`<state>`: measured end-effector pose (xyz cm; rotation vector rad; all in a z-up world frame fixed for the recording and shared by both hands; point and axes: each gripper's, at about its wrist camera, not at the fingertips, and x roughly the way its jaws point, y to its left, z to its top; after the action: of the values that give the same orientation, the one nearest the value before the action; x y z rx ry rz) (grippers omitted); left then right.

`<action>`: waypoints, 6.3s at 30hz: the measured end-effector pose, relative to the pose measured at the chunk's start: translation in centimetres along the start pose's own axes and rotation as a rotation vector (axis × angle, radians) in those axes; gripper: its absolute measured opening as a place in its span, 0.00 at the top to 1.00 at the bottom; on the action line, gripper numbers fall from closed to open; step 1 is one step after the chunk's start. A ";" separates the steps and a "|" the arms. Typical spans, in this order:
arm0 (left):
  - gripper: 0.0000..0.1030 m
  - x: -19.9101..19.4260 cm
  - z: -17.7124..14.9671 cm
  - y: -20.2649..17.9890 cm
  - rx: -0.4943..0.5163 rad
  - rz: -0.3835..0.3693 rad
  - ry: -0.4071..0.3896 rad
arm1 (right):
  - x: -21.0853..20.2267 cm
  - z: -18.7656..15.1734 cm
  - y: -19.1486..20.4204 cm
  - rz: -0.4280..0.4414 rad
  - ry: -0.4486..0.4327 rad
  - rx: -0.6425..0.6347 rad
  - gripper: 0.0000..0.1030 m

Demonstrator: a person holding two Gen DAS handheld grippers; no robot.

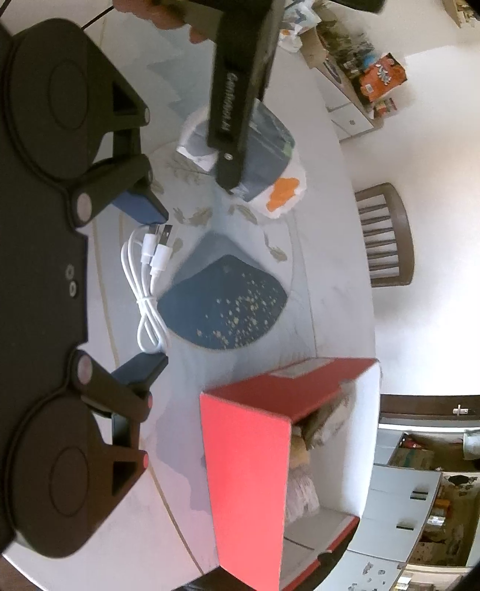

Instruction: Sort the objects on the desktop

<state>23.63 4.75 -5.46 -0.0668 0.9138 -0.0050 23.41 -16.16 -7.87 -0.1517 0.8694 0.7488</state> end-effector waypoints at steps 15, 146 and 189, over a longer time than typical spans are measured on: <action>0.55 -3.0 2.3 -5.5 0.052 -0.060 -0.009 | -4.9 3.0 -4.9 -0.015 -0.043 -0.008 0.27; 0.22 9.4 15.1 -19.3 0.080 -0.098 -0.006 | 4.2 16.9 -23.3 0.074 0.068 -0.083 0.19; 0.18 0.2 10.3 -17.8 0.190 -0.087 -0.136 | -8.6 7.8 -19.6 -0.029 -0.221 -0.104 0.01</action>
<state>32.37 -12.48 1.71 0.0689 0.7705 -0.1665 37.61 -31.98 0.22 -0.1699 0.6174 0.7685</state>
